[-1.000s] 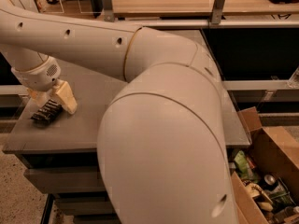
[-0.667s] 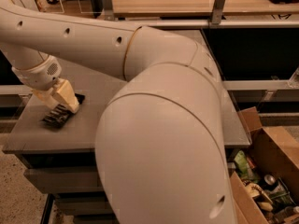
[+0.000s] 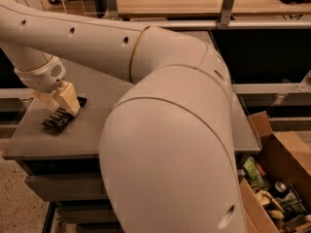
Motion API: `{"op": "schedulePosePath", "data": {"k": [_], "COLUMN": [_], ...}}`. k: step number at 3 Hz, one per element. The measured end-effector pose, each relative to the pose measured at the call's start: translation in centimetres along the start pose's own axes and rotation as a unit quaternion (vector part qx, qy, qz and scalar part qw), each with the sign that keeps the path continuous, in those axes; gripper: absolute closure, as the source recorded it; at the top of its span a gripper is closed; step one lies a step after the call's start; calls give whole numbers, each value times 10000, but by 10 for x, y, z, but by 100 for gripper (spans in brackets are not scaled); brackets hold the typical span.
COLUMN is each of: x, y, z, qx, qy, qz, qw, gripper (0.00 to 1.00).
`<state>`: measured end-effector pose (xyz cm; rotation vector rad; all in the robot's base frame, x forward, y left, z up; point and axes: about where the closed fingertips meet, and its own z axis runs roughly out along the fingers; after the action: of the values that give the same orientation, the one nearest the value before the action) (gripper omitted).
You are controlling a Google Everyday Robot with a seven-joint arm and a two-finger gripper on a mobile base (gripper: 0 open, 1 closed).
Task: Pick rxbar chocolate
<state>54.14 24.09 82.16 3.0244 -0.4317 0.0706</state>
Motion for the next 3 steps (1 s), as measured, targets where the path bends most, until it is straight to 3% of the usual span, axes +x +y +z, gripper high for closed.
{"op": "schedulePosePath", "data": {"k": [1, 3], "x": [0, 18], "y": [0, 5], "z": [0, -24], "qx": [1, 660], "qy": [-1, -625], "qz": [0, 228], "qw": [10000, 9956], "gripper": [65, 67]}}
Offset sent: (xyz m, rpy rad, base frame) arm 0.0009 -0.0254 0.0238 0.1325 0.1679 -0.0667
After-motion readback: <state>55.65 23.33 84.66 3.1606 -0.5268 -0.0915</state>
